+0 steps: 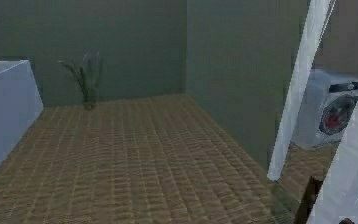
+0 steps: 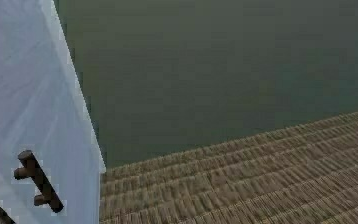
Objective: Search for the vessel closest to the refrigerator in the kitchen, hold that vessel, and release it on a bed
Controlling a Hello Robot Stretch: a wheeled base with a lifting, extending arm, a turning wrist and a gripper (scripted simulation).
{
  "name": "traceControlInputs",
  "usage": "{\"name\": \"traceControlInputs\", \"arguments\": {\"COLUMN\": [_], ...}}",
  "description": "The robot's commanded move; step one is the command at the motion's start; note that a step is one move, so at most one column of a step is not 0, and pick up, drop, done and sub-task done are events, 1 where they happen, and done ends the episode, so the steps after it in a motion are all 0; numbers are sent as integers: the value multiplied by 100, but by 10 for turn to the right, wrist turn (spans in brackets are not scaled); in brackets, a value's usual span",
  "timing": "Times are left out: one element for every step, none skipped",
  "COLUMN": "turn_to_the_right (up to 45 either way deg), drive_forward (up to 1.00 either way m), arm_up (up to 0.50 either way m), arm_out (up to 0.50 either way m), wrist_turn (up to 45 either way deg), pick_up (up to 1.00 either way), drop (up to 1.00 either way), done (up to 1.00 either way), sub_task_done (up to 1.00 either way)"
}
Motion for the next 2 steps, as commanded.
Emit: {"name": "traceControlInputs", "arguments": {"turn_to_the_right": [0, 210], "drive_forward": [50, 0], "arm_up": [0, 0], "arm_out": [0, 0], "wrist_turn": [0, 0], "pick_up": [0, 0], "drop": [0, 0], "done": [0, 0], "sub_task_done": [0, 0]}}
